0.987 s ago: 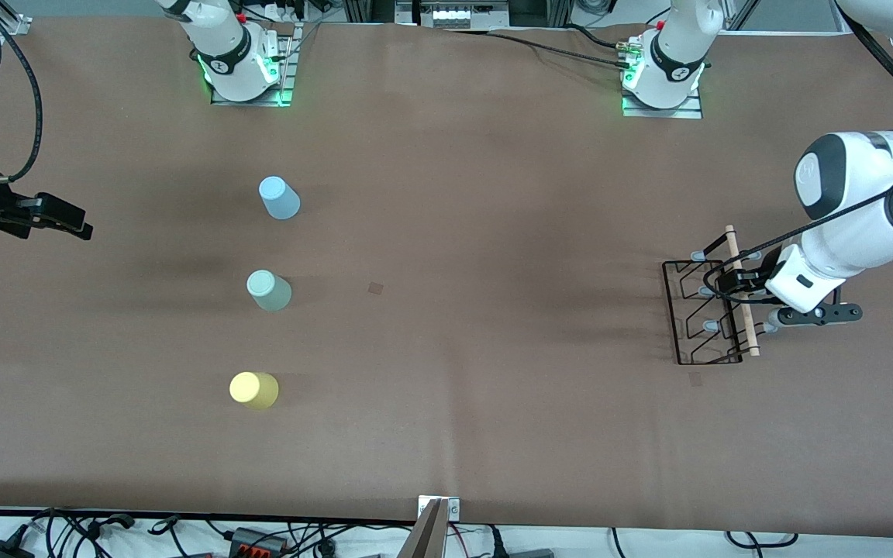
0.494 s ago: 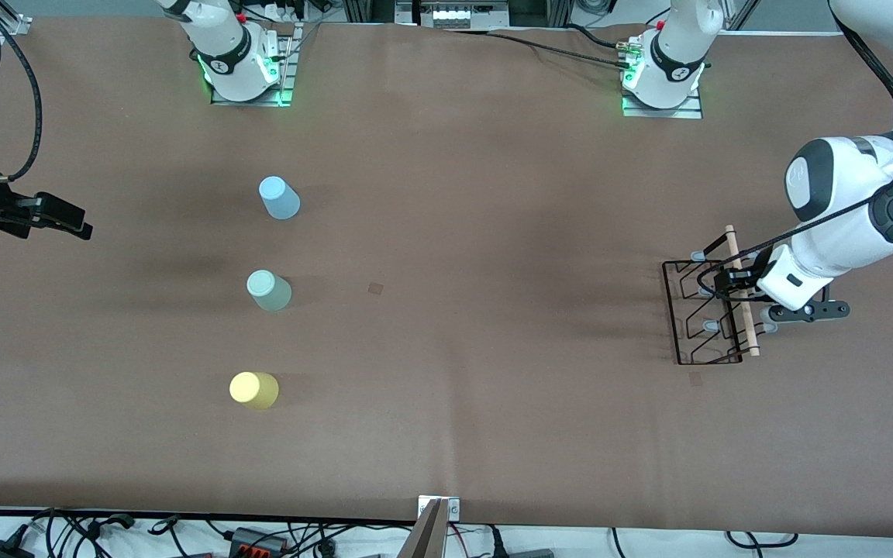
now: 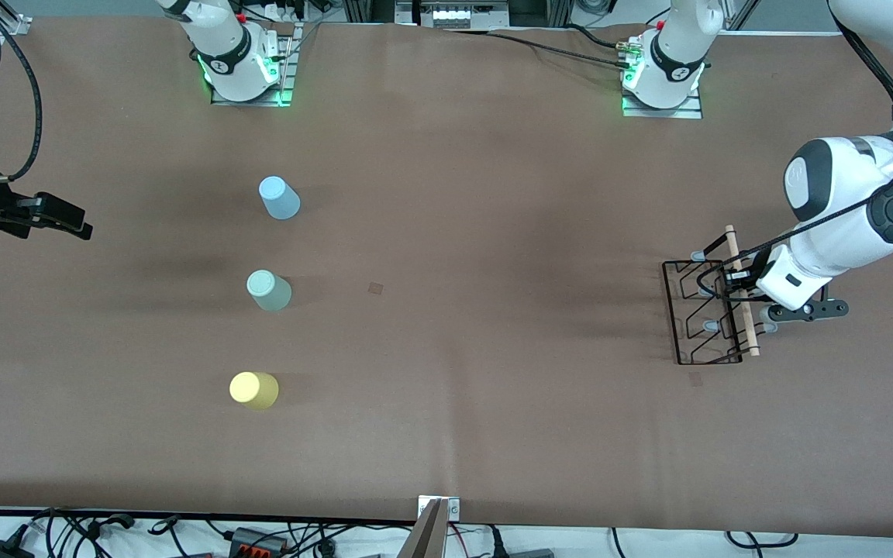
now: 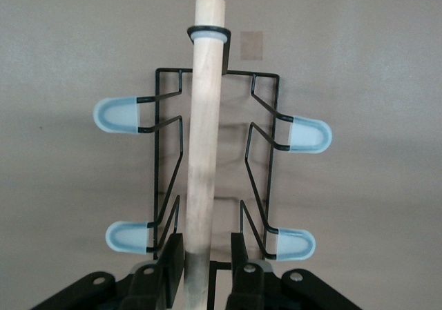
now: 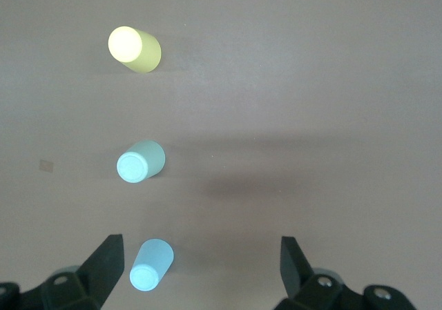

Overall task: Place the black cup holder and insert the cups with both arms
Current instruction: 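Reach the left gripper down and grasp the holder's wooden handle, then carry the holder with the left gripper while the right gripper reaches the mint cup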

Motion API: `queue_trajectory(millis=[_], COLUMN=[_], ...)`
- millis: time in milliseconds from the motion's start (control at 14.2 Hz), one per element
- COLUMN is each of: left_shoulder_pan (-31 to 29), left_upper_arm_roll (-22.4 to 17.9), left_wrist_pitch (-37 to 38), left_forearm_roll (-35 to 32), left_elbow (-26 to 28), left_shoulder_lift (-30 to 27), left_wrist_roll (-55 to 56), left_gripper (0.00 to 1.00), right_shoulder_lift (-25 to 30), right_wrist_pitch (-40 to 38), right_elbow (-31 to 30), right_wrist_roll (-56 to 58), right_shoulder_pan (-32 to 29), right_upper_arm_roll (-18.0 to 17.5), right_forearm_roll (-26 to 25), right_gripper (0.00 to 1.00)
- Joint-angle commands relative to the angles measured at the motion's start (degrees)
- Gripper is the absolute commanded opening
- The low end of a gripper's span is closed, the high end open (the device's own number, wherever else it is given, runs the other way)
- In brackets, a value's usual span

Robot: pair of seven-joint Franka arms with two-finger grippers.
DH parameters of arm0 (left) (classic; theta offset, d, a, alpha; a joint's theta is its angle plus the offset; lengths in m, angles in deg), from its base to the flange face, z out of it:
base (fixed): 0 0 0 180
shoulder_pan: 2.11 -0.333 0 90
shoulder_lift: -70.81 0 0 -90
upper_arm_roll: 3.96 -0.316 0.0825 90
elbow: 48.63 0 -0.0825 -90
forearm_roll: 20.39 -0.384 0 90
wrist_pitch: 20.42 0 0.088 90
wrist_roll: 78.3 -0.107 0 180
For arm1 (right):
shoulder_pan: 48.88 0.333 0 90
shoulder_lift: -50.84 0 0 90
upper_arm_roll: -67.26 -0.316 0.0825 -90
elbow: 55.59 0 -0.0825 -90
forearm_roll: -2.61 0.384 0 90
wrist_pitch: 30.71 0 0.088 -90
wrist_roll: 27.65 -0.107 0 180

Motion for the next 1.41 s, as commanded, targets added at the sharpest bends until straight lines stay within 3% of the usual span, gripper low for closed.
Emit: queue_trajectory(millis=[0,141,282,564,846,1340], left_shoulder_pan=[-0.1,0.2,0.4,1.4,6.6,24.7], left_upper_arm_roll=[0.1,0.2,2.0,9.0,17.4,17.6], left_wrist_pitch=[0.0,3.2,9.8,23.3,23.7,20.4], left_forearm_roll=[1.2,1.3,1.7,5.6,5.7,5.2], left_elbow=[0.9,-0.2,-4.1,-17.3,-24.1,-38.9], left_shoulder_lift=[-1.0,-1.2,-1.6,-1.0,-0.1,14.1], left_wrist_roll=[0.5,1.4,1.7,8.7,19.2,37.1], left_gripper=[0.09,0.01,0.01,0.01,0.01,0.00], right_shoulder_lift=[0.8,0.8,0.8,0.8,0.0,-10.1], right_wrist_pitch=[-0.3,-0.4,-0.5,-0.7,2.0,9.0], right_elbow=[-0.3,-0.3,-0.3,-0.4,-2.3,-4.1], right_wrist_roll=[0.6,0.6,0.6,0.5,-0.1,-6.1], right_shoulder_pan=[-0.4,-0.4,-0.4,-0.4,0.4,6.7], right_upper_arm_roll=[-0.5,-0.5,-0.5,-0.5,-0.6,-0.7], right_forearm_roll=[-0.5,-0.5,-0.5,-0.5,0.0,0.5], right_gripper=[1.00,1.00,1.00,1.00,1.00,1.00])
